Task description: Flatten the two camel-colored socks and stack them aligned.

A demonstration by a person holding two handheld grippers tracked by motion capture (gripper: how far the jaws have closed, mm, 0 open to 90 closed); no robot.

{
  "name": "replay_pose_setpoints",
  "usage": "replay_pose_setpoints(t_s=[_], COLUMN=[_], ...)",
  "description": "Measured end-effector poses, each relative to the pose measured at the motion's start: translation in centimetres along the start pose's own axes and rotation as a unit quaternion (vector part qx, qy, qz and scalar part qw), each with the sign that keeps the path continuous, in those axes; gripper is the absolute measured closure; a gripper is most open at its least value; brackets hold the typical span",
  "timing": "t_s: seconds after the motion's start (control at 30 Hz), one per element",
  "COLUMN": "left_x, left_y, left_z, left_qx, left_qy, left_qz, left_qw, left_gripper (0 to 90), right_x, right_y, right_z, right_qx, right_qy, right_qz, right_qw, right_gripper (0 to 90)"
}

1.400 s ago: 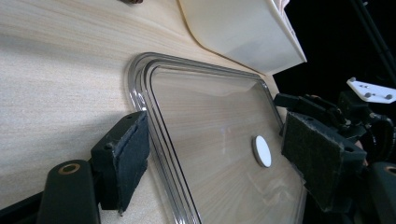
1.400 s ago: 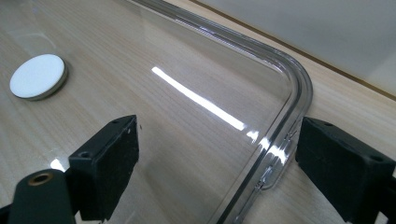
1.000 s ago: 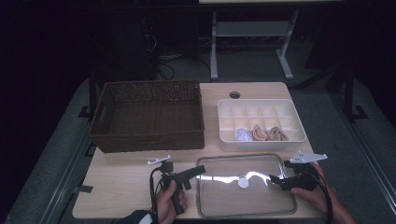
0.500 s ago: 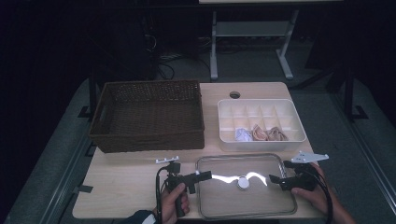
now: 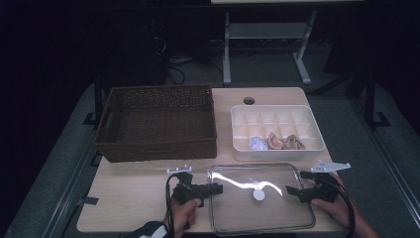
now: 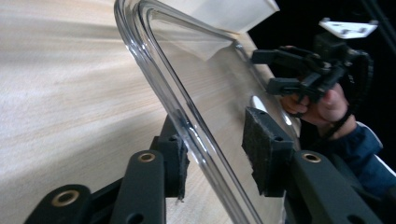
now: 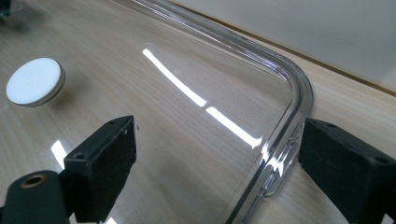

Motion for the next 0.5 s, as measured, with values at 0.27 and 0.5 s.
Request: replay_pose_setpoints(t_s=[0.27, 0.5], left_x=[-0.3, -1.0], left_y=[0.4, 0.9], left_z=[-1.1, -2.0], left_qx=[0.003, -0.011], left_qy=[-0.035, -0.059], left_qz=[0.049, 0.08], left_qw=[0.9982, 0.995], left_gripper=[68.2, 70.4], right_x=[-0.7, -1.7], right_y=[-0.1, -0.4], right_z=[-0.2, -0.5], right_qx=[-0.007, -0.033], right_qy=[0.024, 0.075], right_qz=[0.024, 0.059], right_qw=[0.9994, 0.9949], right_gripper=[7.5, 7.0])
Point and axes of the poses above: each handheld gripper's, and its own axes: z roughly forward along the jaws, y roughly out of its top, x roughly to its left, the point moved 1 cm from there along z, roughly forward along the jaws, and after that the axes turned 13 degrees about -z, right-handed, at the moved point
